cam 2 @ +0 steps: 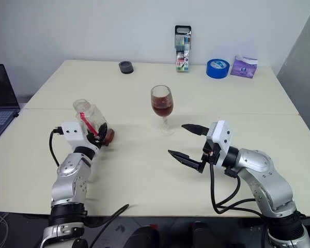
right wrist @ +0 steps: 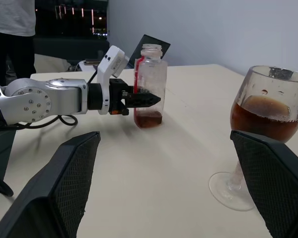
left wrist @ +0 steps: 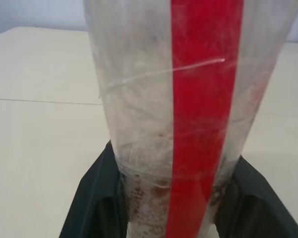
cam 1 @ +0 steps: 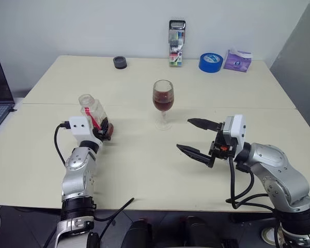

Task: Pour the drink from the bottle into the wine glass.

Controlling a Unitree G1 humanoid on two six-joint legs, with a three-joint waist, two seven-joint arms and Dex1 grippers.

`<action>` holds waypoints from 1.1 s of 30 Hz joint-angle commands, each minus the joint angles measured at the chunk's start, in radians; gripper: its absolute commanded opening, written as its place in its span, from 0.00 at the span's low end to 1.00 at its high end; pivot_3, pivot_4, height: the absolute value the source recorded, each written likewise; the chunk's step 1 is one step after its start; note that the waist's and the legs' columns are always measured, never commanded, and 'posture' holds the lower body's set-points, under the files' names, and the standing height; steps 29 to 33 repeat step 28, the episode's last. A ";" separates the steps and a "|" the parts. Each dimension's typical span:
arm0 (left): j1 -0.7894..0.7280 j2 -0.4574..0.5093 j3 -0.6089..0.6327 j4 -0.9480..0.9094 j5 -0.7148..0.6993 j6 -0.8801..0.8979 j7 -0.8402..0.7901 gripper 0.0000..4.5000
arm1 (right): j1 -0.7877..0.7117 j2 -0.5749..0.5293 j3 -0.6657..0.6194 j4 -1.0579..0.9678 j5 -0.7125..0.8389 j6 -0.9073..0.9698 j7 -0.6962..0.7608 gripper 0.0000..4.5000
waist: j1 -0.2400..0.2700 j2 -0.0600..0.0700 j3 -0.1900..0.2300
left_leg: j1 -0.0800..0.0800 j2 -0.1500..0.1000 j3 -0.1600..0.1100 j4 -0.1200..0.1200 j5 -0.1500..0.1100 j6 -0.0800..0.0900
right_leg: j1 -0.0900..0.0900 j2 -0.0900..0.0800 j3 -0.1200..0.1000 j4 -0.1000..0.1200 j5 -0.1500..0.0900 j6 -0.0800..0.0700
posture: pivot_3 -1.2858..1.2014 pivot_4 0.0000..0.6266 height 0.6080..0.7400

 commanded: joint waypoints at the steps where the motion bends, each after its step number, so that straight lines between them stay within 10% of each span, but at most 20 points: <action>1: -0.022 0.011 -0.002 -0.001 -0.010 -0.027 -0.013 0.75 | -0.006 0.005 -0.014 -0.012 0.001 -0.022 -0.006 1.00 | 0.000 0.000 0.000 | 0.000 0.000 0.000 0.000 0.000 0.000 | 0.000 0.000 0.000 0.000 0.000 0.000 | 0.52 0.24 1.00; 5: -0.016 0.012 -0.003 0.001 -0.012 -0.023 -0.018 1.00 | 0.000 0.011 -0.011 -0.013 -0.007 -0.024 -0.011 1.00 | 0.000 0.000 0.000 | 0.000 0.000 0.000 0.000 0.000 0.000 | 0.000 0.000 0.000 0.000 0.000 0.000 | 0.52 0.24 1.00; 13: 0.118 0.007 -0.025 -0.157 -0.007 0.051 -0.015 1.00 | 0.101 -0.021 -0.028 -0.019 -0.076 -0.052 -0.031 1.00 | 0.000 0.000 0.000 | 0.000 0.000 0.000 -0.002 0.000 0.000 | 0.000 0.000 0.000 -0.002 0.000 0.000 | 0.52 0.24 1.00; 22: 0.482 -0.099 -0.133 -0.671 0.034 0.271 0.121 1.00 | 0.250 0.106 -0.112 -0.024 -0.247 0.143 -0.464 1.00 | -0.001 -0.001 -0.001 | 0.001 0.001 0.000 -0.002 0.000 0.000 | 0.001 0.000 0.001 -0.001 0.000 0.000 | 0.52 0.24 1.00; 33: 0.541 -0.165 -0.192 -0.788 0.058 0.351 0.195 1.00 | 0.228 0.245 -0.147 -0.033 -0.308 0.291 -0.678 1.00 | 0.002 -0.001 -0.002 | 0.002 0.000 0.000 -0.003 0.000 0.000 | 0.001 0.001 0.002 -0.001 0.000 0.000 | 0.52 0.24 1.00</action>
